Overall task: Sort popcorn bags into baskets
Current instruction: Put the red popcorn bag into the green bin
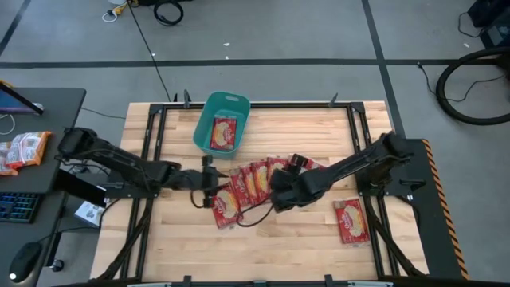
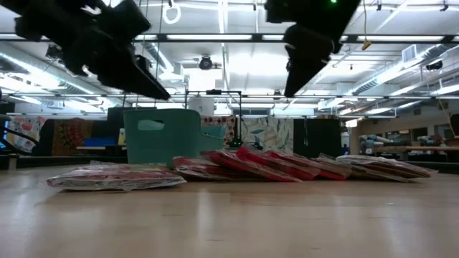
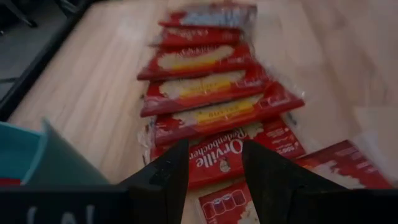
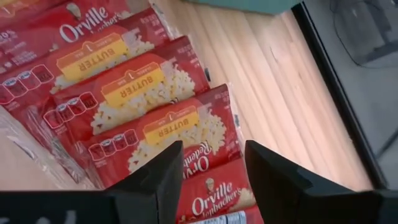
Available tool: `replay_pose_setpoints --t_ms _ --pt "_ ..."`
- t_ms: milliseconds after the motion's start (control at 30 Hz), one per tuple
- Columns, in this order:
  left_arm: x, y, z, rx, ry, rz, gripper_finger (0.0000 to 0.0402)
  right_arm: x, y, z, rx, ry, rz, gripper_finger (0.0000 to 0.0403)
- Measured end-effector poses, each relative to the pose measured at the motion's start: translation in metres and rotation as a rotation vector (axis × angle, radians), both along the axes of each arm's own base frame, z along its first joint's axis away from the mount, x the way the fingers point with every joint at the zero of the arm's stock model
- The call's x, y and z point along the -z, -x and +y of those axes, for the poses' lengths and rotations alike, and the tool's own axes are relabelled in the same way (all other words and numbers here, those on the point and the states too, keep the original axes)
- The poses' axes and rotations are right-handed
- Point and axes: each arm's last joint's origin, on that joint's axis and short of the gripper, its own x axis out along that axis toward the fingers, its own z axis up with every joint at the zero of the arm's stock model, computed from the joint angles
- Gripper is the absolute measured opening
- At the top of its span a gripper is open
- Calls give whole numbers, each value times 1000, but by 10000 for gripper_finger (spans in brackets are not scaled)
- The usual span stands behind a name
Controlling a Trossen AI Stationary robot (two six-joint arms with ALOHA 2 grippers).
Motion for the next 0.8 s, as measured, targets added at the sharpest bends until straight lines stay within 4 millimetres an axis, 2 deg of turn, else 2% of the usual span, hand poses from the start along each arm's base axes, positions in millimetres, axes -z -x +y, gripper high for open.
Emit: replay_pose_setpoints --t_ms 333,600,800 --pt "5 -50 -7 29 -109 152 153 14 45 -16 -36 -13 -142 176" --pt "10 -82 -6 28 -154 309 153 19 68 -24 -74 -24 -216 174" --pt "16 -98 -9 70 -206 407 153 21 77 -27 -78 -30 -260 174"
